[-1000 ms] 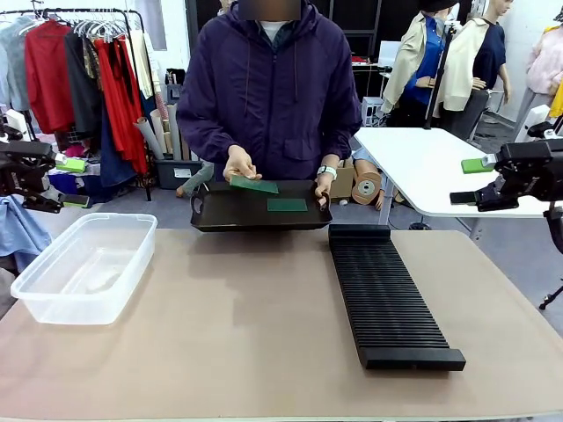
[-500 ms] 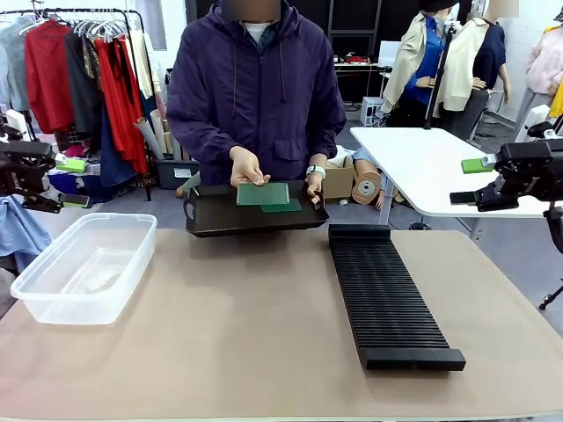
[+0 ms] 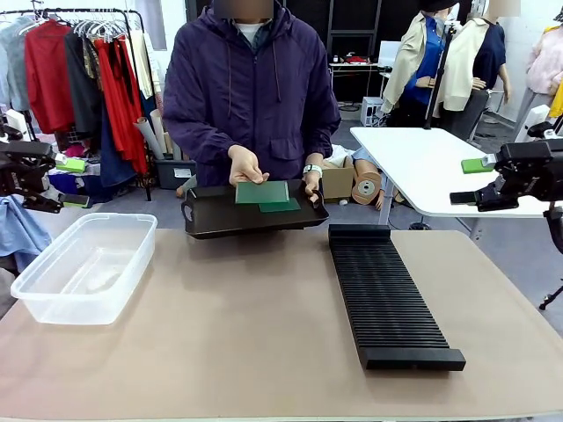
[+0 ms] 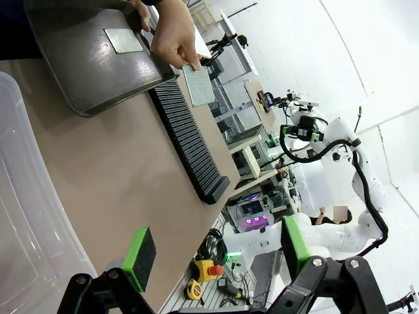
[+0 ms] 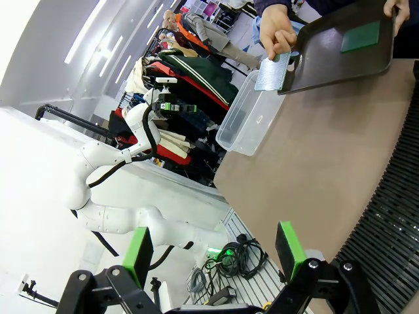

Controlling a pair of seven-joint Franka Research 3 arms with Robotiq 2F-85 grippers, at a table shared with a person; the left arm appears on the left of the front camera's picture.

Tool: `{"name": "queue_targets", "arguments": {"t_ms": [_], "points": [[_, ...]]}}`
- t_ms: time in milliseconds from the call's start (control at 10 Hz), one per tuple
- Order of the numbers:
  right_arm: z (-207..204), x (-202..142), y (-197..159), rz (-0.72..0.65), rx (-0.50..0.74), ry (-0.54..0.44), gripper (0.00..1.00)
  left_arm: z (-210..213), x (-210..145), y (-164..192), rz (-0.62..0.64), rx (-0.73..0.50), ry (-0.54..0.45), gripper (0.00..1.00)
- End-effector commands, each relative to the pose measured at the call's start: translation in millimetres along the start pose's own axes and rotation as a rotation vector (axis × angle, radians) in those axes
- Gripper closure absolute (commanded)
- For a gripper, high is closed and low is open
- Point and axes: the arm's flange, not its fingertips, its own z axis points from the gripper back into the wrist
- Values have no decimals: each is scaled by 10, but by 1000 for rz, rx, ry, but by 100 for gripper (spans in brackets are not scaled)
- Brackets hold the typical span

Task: Sort PCBs into racks and boxes based on the side picked up.
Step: Pick up the Blank PCB handed by the Human.

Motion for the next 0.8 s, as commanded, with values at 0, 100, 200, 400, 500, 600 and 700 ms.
{"name": "queue_targets", "arguments": {"t_ms": [0, 100, 200, 400, 500, 600, 700], "points": [[-9, -1, 24, 2, -3, -10, 0, 5, 0, -1, 10, 0, -1, 0], [-9, -1, 24, 2, -3, -10, 0, 5, 0, -1, 10, 0, -1, 0], [-9, -1, 24, 2, -3, -10, 0, 5, 0, -1, 10, 0, -1, 0], [-45, 52, -76, -7, 9, 1, 0, 5, 0, -1, 10, 0, -1, 0], [-95, 83, -150, -14, 13, 8, 0, 5, 0, -1, 10, 0, -1, 0], [-136, 109, -224, -27, 15, 12, 0, 5, 0, -1, 10, 0, -1, 0], [-184, 142, -287, -33, 21, 17, 0, 5, 0, -1, 10, 0, -1, 0]]}}
